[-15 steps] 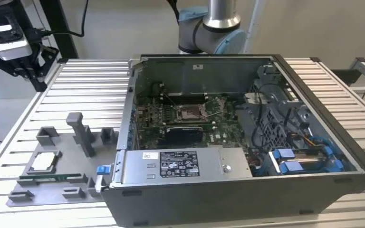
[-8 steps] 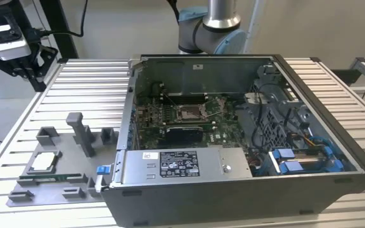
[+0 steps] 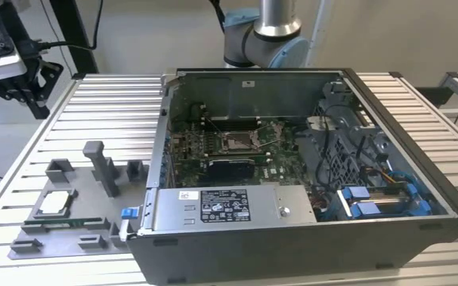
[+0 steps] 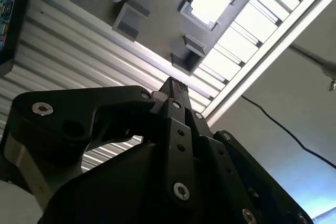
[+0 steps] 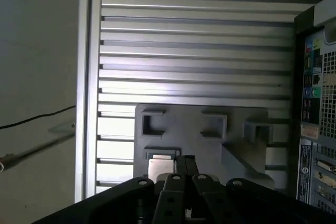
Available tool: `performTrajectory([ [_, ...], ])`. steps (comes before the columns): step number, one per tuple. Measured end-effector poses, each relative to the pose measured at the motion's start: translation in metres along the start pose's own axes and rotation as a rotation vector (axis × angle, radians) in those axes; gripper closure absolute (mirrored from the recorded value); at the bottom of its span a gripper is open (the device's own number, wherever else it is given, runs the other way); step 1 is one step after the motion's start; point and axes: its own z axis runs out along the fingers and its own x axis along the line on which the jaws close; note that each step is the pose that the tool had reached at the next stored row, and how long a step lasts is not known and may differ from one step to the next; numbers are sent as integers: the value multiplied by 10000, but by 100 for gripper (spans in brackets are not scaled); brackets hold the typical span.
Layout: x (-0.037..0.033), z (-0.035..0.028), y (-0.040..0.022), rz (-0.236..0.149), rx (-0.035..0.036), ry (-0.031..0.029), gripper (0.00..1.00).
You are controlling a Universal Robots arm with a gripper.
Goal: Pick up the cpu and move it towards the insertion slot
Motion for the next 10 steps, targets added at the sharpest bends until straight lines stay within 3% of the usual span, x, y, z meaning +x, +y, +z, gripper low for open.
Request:
performTrajectory([
  [10, 69, 74, -172, 97, 0, -4, 100],
])
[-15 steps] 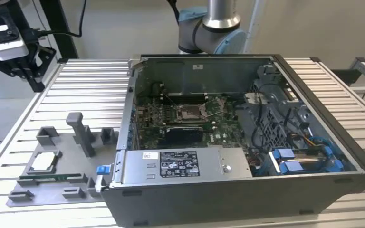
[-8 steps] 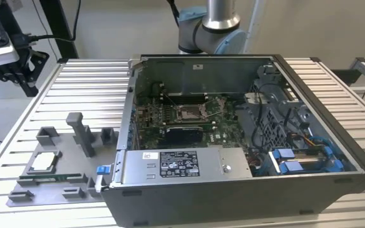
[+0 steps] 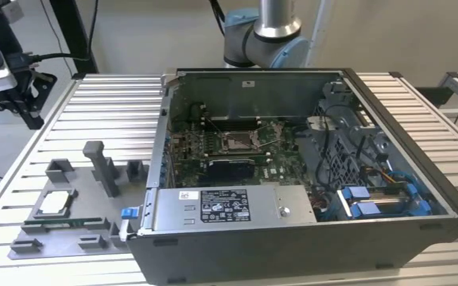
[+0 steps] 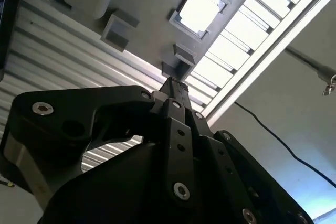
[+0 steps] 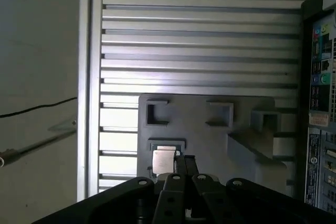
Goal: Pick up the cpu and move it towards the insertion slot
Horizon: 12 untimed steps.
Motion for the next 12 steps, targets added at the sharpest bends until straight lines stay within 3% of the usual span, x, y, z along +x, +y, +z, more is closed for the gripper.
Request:
performTrajectory([
  [9, 71, 2, -181, 21, 2, 1, 100],
  [12, 71, 3, -183, 24, 0, -1, 100],
])
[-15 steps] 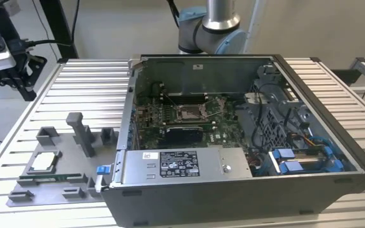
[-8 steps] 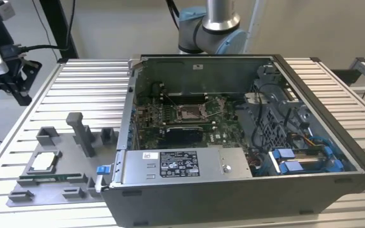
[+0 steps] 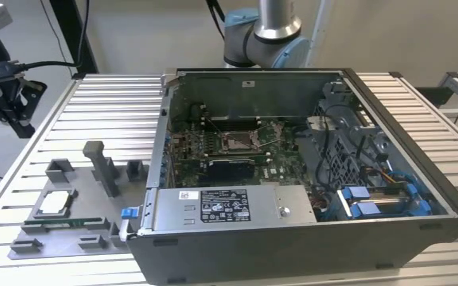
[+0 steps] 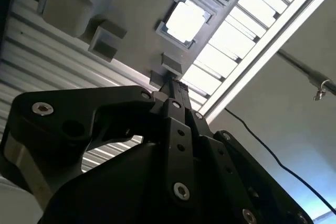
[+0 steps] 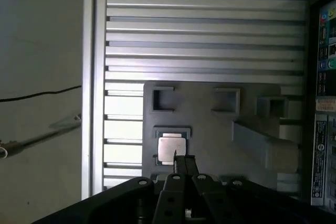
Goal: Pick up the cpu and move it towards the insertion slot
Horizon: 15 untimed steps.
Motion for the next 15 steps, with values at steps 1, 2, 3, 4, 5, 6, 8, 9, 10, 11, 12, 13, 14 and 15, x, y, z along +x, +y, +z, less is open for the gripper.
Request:
performTrajectory([
  [1, 0, -1, 0, 0, 1, 1, 100],
  [2, 0, -1, -1, 0, 1, 3, 100],
  [3, 0, 0, -1, -1, 0, 1, 100],
  [4, 0, -1, -2, -1, 1, 1, 100],
  [5, 0, -1, -2, -1, 1, 1, 100],
  [6, 0, -1, -2, -1, 1, 1, 100],
  [8, 0, 0, -3, -1, 0, 0, 100],
  [9, 0, -1, -3, -1, 0, 1, 100],
  [10, 0, -1, -3, 0, 1, 1, 100],
  [11, 0, 0, -4, -1, 0, 1, 100],
  [12, 0, -1, -4, -1, 1, 1, 100],
  [13, 0, -1, -4, -1, 0, 1, 100],
  [14, 0, -1, -5, -1, 0, 1, 100],
  [15, 0, -1, -5, -1, 1, 1, 100],
])
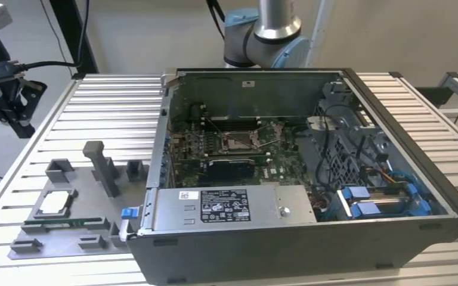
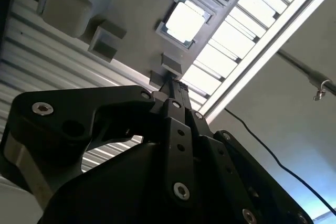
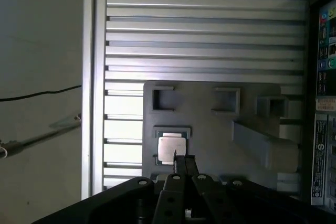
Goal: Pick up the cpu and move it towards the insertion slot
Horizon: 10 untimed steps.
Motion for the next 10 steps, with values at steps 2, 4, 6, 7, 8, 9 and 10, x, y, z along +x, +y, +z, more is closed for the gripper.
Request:
performTrajectory([
  [2, 0, 0, -1, 0, 0, 0, 100],
  [4, 0, 0, -1, 0, 0, -1, 100],
  [6, 0, 0, -2, 0, 0, -1, 0],
  [7, 0, 0, -2, 0, 0, 0, 0],
  [8, 0, 0, -2, 0, 0, -1, 0],
  [9, 0, 0, -3, 0, 0, -1, 0],
  [10, 0, 0, -3, 0, 0, -1, 0],
])
